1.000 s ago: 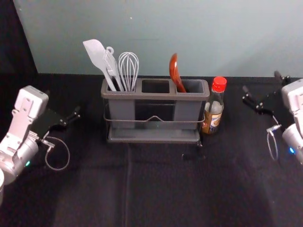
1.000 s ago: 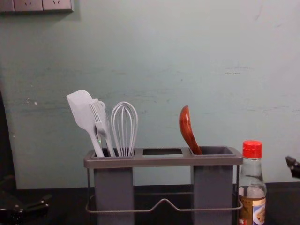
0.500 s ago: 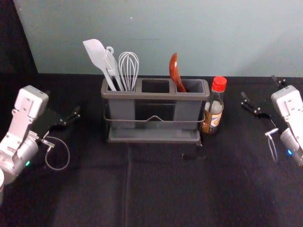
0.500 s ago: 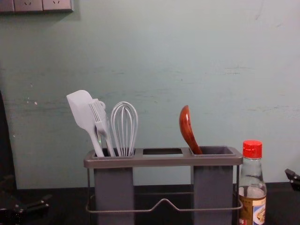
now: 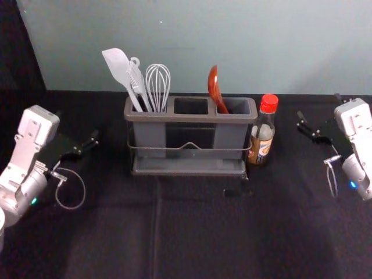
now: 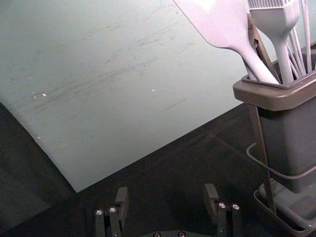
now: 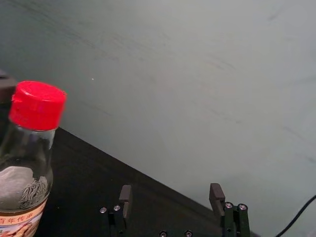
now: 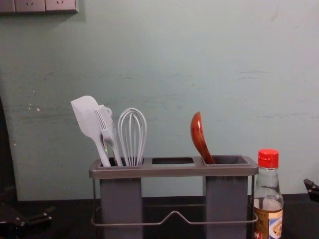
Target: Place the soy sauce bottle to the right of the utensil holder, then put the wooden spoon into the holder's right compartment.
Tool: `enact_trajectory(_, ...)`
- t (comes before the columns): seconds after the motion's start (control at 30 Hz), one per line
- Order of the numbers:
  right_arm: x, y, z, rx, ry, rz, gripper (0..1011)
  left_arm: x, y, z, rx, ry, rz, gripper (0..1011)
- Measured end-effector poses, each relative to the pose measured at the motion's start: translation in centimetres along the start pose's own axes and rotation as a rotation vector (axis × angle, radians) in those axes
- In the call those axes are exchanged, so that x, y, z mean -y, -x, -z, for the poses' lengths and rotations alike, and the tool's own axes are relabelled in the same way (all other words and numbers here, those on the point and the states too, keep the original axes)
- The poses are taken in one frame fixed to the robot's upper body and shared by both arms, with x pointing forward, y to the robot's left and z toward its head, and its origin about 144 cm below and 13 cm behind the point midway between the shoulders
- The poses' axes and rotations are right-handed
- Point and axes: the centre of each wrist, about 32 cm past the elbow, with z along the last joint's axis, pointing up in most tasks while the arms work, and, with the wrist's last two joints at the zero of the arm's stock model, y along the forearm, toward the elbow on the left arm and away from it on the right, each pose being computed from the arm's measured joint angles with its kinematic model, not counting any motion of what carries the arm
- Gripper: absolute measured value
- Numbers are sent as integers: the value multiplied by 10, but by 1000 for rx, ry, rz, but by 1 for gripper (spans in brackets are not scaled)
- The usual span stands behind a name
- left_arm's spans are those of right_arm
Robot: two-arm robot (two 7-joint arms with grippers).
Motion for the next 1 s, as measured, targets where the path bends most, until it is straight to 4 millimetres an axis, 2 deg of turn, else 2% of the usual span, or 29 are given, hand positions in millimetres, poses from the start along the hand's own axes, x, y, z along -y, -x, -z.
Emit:
enact_trajectory(0.33, 0, 0, -2, -65, 30, -5, 1002, 0, 0, 0, 0, 0, 0, 1005)
enact_trajectory(1.0, 0, 0, -2, -63, 30, -6, 1003, 0, 0, 0, 0, 0, 0, 1005)
